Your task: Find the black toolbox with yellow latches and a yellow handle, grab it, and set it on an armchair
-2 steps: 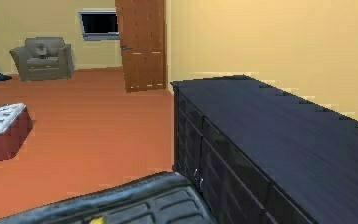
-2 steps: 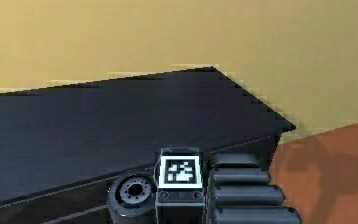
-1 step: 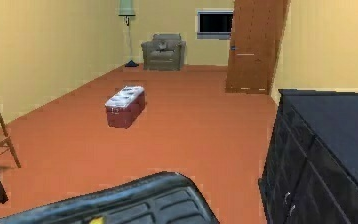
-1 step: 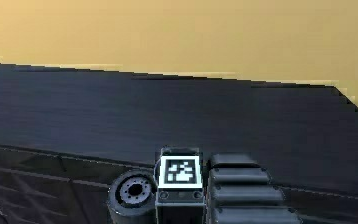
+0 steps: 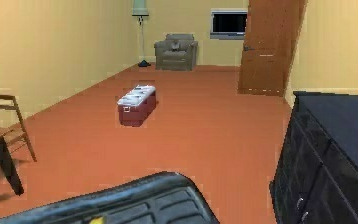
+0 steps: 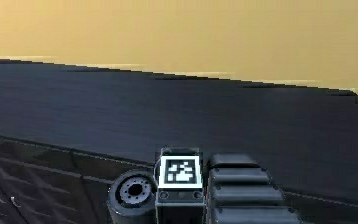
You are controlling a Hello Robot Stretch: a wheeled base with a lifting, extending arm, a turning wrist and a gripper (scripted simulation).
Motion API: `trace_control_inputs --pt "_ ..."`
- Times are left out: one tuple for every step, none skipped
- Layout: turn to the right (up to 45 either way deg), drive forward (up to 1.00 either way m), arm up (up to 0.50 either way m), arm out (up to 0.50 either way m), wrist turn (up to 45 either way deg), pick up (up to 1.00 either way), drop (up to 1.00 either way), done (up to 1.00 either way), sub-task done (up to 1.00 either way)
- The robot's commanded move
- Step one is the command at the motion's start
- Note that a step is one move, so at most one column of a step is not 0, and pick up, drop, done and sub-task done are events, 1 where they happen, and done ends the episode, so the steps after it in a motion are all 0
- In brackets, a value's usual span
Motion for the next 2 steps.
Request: trace_control_inputs --pt "0.0 1.00 0.00 0.00 0.0 0.00 0.00 0.00 0.00" --pt "0.0 1.00 0.00 0.00 0.0 0.00 0.00 0.00 0.00"
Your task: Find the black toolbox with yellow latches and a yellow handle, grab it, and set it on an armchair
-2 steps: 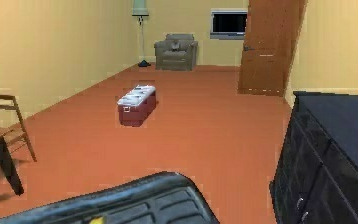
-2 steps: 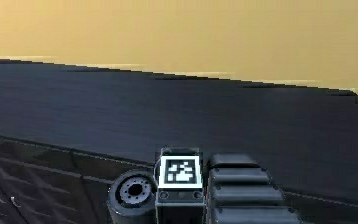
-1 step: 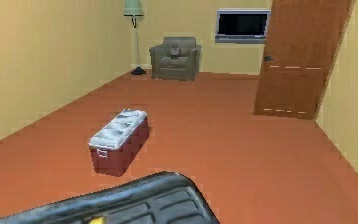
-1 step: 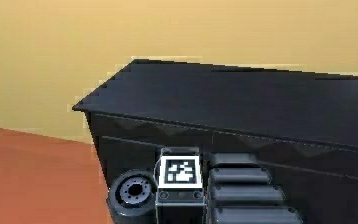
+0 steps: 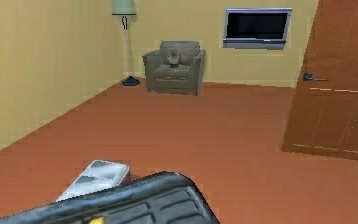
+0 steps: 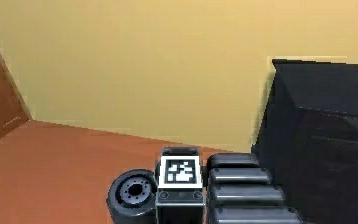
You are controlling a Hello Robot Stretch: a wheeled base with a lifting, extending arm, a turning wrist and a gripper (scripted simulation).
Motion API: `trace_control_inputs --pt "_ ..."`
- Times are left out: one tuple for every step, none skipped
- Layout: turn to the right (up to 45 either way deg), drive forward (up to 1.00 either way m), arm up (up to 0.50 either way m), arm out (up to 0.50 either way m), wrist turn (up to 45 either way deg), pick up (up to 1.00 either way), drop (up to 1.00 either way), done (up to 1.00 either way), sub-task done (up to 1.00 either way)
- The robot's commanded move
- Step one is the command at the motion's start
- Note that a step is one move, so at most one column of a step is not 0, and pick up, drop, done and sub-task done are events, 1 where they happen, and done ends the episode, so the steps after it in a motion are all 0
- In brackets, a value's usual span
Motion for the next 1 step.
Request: trace_control_inputs --pt "0.0 1.00 0.00 0.00 0.0 0.00 0.00 0.00 0.00"
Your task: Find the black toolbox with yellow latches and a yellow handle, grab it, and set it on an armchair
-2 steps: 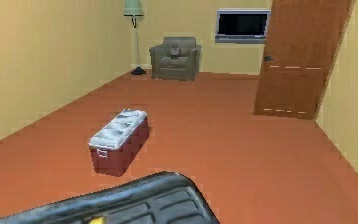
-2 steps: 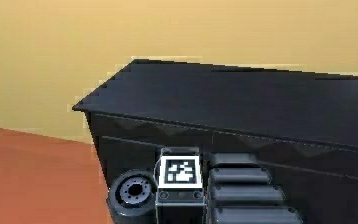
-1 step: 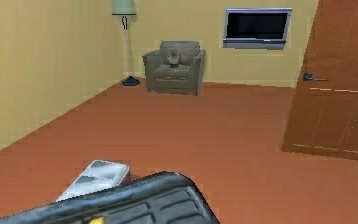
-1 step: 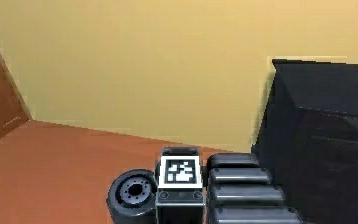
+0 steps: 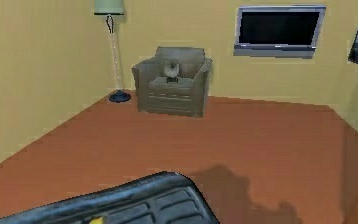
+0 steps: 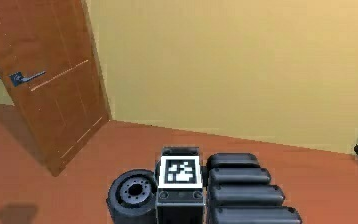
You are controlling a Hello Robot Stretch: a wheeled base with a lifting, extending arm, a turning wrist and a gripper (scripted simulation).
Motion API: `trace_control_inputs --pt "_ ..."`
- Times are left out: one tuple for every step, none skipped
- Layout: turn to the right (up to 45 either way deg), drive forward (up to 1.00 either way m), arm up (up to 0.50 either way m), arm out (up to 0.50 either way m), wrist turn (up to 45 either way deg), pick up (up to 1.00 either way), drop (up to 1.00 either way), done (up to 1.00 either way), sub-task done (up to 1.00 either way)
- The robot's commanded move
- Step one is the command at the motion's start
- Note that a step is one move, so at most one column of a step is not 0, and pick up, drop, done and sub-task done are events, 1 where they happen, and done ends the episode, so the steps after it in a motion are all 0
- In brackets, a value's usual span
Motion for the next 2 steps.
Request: trace_control_inputs --pt "-3.0 0.00 0.00 0.00 0.0 0.00 0.00 0.00 0.00" --pt "0.0 0.40 0.00 0.00 0.0 0.00 0.00 0.00 0.00"
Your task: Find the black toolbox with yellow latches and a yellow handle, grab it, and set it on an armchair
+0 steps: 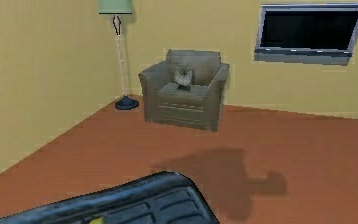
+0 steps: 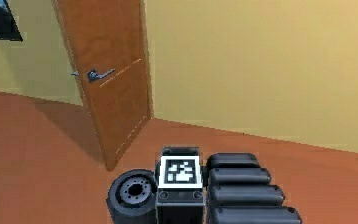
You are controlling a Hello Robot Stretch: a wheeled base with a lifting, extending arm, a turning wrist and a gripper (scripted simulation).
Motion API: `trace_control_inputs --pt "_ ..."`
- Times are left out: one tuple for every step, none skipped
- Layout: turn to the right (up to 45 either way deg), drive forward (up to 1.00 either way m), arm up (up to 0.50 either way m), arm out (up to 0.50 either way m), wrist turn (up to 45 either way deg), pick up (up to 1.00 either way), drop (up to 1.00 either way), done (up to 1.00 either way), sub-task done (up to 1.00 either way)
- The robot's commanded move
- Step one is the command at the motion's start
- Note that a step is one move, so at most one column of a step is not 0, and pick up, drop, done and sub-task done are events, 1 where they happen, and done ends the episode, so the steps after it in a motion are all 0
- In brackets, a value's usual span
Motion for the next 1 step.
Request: trace_control_inputs --pt "0.0 1.00 0.00 0.00 0.0 0.00 0.00 0.00 0.00"
